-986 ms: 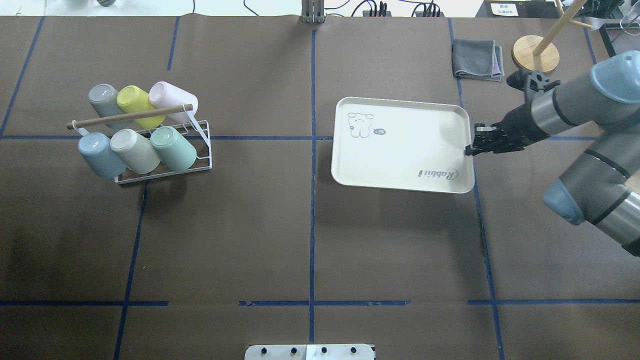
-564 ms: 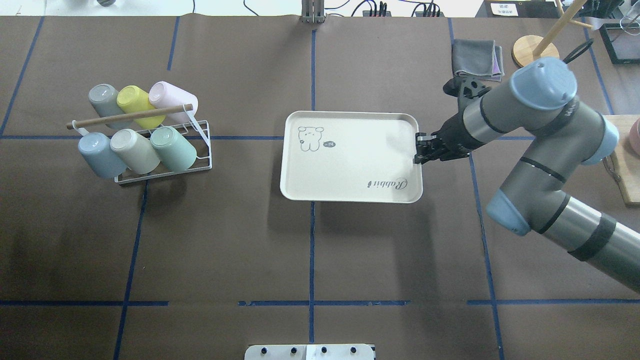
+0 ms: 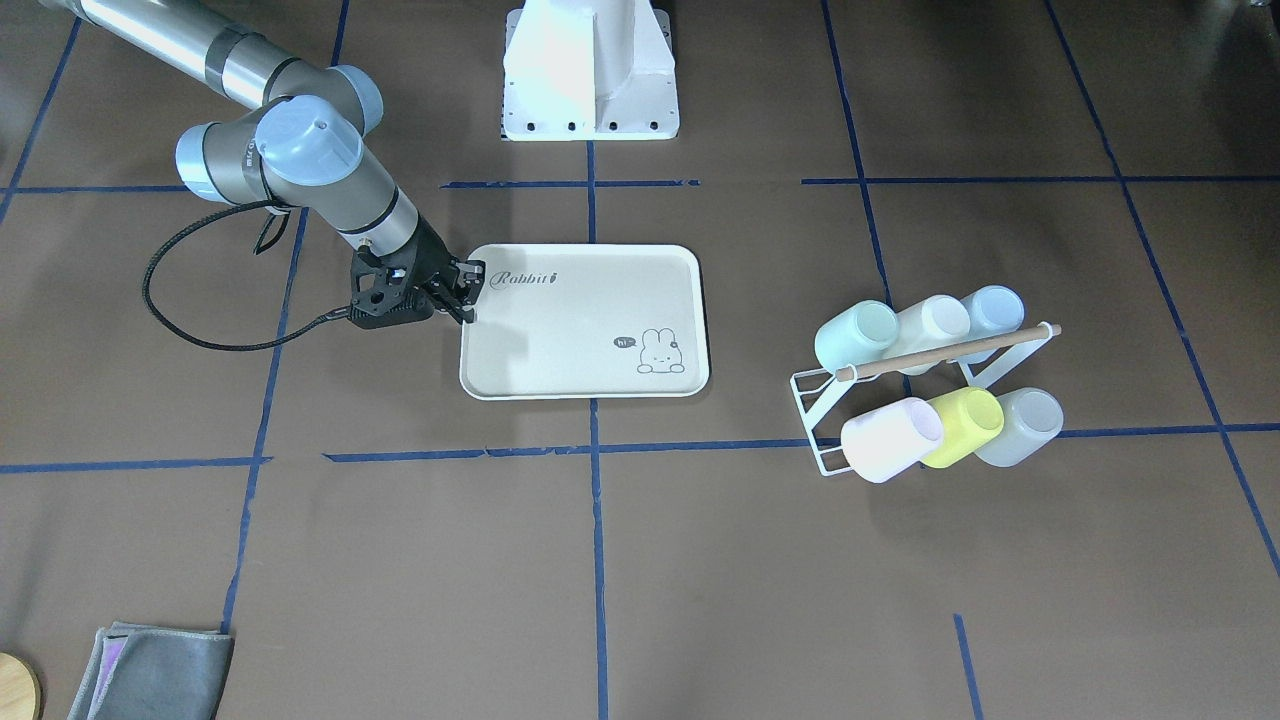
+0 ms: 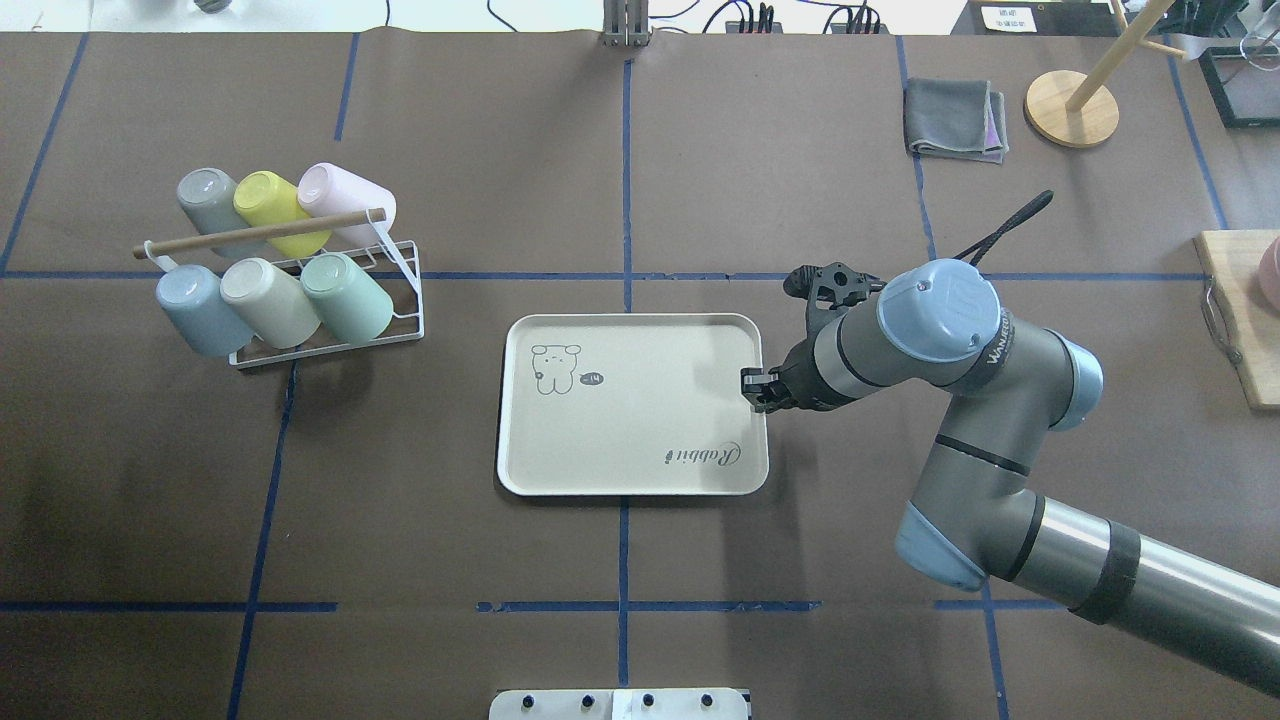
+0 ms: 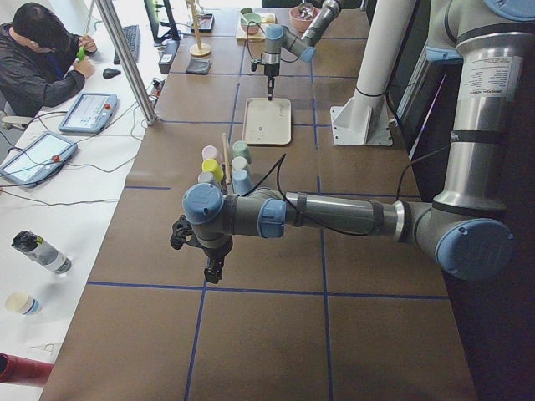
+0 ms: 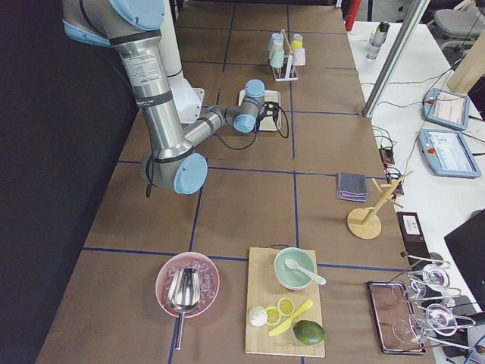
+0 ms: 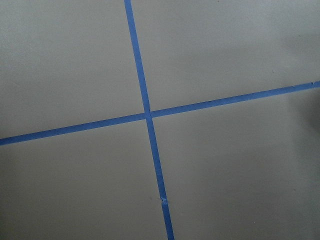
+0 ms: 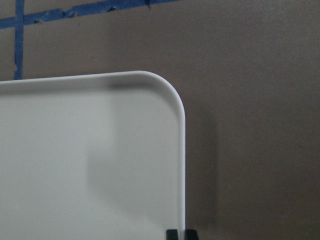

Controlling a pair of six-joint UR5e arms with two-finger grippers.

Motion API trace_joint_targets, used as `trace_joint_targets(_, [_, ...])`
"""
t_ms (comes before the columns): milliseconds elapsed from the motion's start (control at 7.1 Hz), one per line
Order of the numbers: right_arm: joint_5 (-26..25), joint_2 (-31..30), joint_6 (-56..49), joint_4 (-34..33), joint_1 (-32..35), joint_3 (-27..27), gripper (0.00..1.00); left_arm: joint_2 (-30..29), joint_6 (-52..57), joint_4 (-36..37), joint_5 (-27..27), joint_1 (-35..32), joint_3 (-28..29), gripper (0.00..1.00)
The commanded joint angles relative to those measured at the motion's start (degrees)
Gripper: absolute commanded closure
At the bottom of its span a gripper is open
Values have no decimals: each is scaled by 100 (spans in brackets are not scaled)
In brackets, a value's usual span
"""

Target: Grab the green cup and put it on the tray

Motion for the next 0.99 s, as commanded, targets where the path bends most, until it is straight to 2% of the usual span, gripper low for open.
trace_joint_targets(0, [-44,-21,-4,-44,-28,183,0,13,0,0,0,6,0,0])
trace_joint_targets(141, [-9,-38,-13,-79,77,211,0,5,0,0,0,6,0,0])
trace_joint_targets(423, [533,-21,-597,-954,873,246,0,-13,9,-17,9,6,0,0])
trace_joint_targets(705, [1000,-204,-2430,-1719,1822,237,0,-48,18,-157,0,6,-44,0])
trace_joint_targets(845, [1020,-423,-3448,-2063,2192,237,0,-48,18,-419,26,14,8,0])
